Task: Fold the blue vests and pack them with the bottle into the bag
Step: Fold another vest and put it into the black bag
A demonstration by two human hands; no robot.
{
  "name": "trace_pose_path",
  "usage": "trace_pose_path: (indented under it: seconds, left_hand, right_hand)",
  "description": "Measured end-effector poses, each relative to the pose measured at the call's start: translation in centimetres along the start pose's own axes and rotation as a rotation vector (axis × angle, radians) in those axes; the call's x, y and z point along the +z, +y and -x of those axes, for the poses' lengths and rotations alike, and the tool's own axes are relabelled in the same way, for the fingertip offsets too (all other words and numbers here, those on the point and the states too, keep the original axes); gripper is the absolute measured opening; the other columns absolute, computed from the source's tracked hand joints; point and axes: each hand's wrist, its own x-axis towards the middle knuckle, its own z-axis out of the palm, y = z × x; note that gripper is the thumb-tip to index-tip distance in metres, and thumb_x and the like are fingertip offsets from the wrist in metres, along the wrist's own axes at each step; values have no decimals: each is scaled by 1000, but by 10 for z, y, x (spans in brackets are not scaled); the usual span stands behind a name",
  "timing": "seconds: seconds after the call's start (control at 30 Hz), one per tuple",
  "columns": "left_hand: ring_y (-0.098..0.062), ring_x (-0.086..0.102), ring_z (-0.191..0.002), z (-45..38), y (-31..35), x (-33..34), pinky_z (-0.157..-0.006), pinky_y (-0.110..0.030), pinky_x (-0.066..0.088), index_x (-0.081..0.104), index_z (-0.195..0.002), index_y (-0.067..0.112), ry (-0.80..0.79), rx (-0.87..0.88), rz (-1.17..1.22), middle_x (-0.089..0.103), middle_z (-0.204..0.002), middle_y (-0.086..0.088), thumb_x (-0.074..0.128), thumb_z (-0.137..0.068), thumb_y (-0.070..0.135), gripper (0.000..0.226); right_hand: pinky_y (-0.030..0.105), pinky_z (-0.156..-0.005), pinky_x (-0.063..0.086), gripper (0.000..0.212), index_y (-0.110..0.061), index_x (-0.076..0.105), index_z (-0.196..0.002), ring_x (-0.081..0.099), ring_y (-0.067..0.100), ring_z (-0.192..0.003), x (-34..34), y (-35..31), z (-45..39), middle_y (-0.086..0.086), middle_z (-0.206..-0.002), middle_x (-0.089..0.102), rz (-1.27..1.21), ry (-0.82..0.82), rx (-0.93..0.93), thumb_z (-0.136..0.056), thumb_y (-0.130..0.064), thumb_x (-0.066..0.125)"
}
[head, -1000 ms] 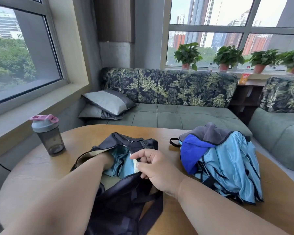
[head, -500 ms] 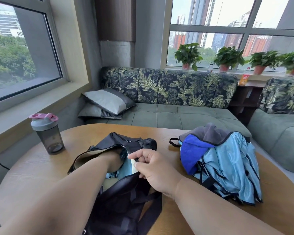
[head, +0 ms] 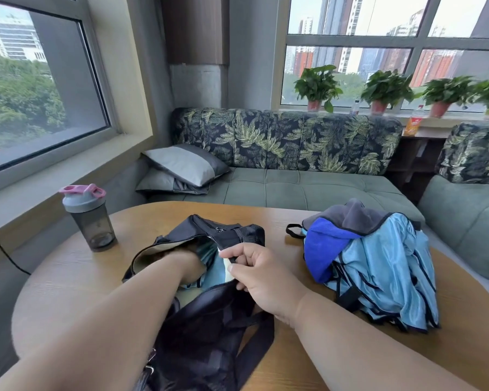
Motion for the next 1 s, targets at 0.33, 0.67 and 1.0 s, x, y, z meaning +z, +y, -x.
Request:
trace_pose_path:
  seconds: [0.33, 0.67, 1.0]
  left_hand:
    - [-32, 60, -129, 42, -22, 16, -107, -37, 48, 65, -138, 7, -237, -58, -193, 63, -142, -14, 54, -101, 28, 44]
    - [-33, 51, -139, 81, -39, 3, -115, -51, 34, 68, -136, 10, -159, -110, -425, 60, -146, -10, 57, -100, 19, 39]
    - [-27, 57, -116, 114, -64, 3, -113, -47, 30, 73, -99, 23, 37, -123, -314, 73, -106, 3, 64, -65, 52, 45]
  right_hand:
    - [13, -61, 47, 29, -27, 74, -104, 53, 11, -63, 7, -1, 13, -12, -62, 46, 10, 87, 20, -98, -6, 56]
    - [30, -66, 45, 29, -28, 77, -88, 51, 15, -65, 9, -9, 24, -9, -66, 51, 8, 282, 9, -93, -8, 57]
    - [23, -58, 42, 28, -28, 77, -84, 50, 10, -61, 8, -16, 40, -10, -65, 57, 27, 371, 9, -92, -8, 58]
